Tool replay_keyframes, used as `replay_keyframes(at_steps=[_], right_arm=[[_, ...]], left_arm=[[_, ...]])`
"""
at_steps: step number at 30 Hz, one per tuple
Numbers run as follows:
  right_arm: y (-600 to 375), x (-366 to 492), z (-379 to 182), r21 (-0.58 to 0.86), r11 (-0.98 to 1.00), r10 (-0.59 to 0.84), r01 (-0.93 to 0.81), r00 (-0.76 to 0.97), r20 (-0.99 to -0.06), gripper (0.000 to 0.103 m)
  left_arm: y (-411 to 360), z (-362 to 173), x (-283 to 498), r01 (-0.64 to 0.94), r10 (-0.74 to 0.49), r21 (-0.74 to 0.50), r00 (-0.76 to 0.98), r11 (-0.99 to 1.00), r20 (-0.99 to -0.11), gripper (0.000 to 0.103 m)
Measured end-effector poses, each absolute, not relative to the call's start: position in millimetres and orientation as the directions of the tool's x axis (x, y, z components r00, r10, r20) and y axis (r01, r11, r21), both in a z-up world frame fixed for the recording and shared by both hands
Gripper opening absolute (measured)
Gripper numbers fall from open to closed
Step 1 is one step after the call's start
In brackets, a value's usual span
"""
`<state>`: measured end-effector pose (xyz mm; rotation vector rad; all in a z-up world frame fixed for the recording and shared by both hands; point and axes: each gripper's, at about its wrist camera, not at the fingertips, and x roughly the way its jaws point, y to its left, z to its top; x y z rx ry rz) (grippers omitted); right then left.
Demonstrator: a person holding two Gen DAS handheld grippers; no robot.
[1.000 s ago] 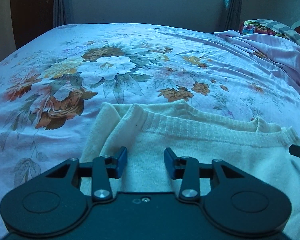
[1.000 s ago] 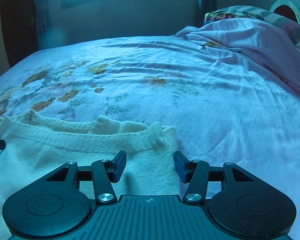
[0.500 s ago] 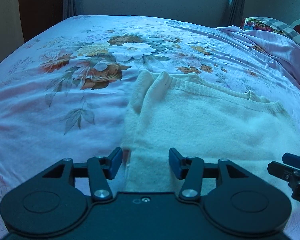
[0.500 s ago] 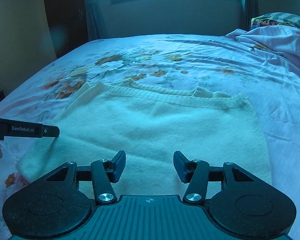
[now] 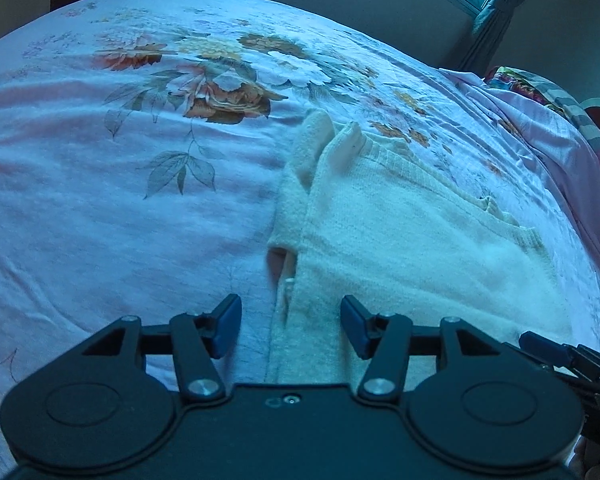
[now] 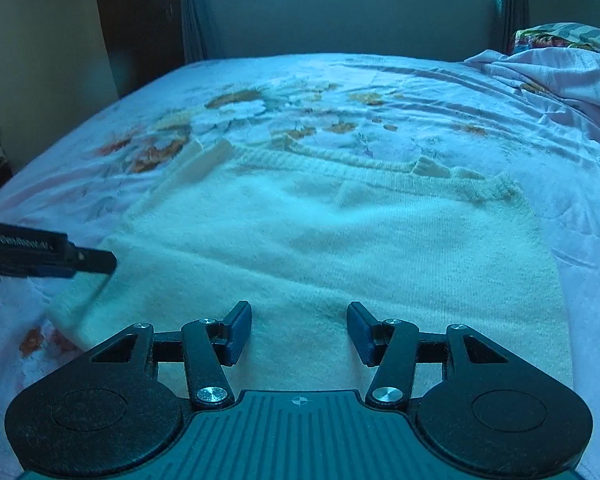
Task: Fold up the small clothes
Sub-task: 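Grasp the sweater's side edge with the left tool, then lift the gripped side with the left tool and fold it over the body, release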
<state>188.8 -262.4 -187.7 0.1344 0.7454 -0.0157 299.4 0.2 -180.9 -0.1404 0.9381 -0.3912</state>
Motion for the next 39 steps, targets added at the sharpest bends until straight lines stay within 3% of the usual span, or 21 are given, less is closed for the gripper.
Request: replay_keyframes(at_steps=[7, 11, 15, 18, 21, 27, 29, 30, 35, 39], right_arm=[[-309, 204, -179, 0.139, 0.977, -0.034, 0.163, 0.759, -0.651, 0.053], [-309, 205, -181, 0.142, 0.980, -0.016, 0.142, 0.761, -0.648, 0.053], [-295, 201, -190, 0.178, 0.976, 0.020, 0.126, 0.760, -0.649, 0.053], [-286, 200, -192, 0.179, 0.977, 0.028, 0.113, 0.769, -0.639, 0.053], [-283, 201, -190, 0.196, 0.975, 0.046, 0.102, 0.773, -0.633, 0.053], [-278, 207, -187, 0.179, 0.980, 0.045, 0.087, 0.778, -0.626, 0.053], [-277, 212, -187, 0.152, 0.984, 0.026, 0.089, 0.779, -0.626, 0.053], [-276, 214, -187, 0.139, 0.986, 0.013, 0.096, 0.780, -0.626, 0.053], [-271, 227, -189, 0.135, 0.986, 0.006, 0.099, 0.785, -0.620, 0.053], [-258, 237, -206, 0.059, 0.996, -0.014, 0.072, 0.742, -0.670, 0.053]], left_arm=[[-5, -186, 308, 0.276, -0.379, -0.267, 0.537, 0.923, -0.754, 0.059], [-6, -190, 318, 0.261, -0.403, -0.309, 0.519, 0.915, -0.754, 0.069], [-4, -195, 324, 0.242, -0.435, -0.362, 0.503, 0.900, -0.746, 0.069], [-5, -199, 328, 0.244, -0.469, -0.402, 0.496, 0.883, -0.731, 0.062], [-7, -204, 334, 0.247, -0.522, -0.462, 0.473, 0.852, -0.710, 0.044], [-11, -212, 347, 0.211, -0.577, -0.548, 0.462, 0.809, -0.673, 0.037], [-13, -213, 348, 0.211, -0.585, -0.558, 0.461, 0.803, -0.667, 0.018], [-14, -214, 348, 0.206, -0.590, -0.567, 0.460, 0.798, -0.664, 0.014], [-21, -208, 343, 0.231, -0.562, -0.523, 0.495, 0.821, -0.663, 0.012], [-26, -206, 344, 0.254, -0.541, -0.482, 0.495, 0.839, -0.680, 0.012]])
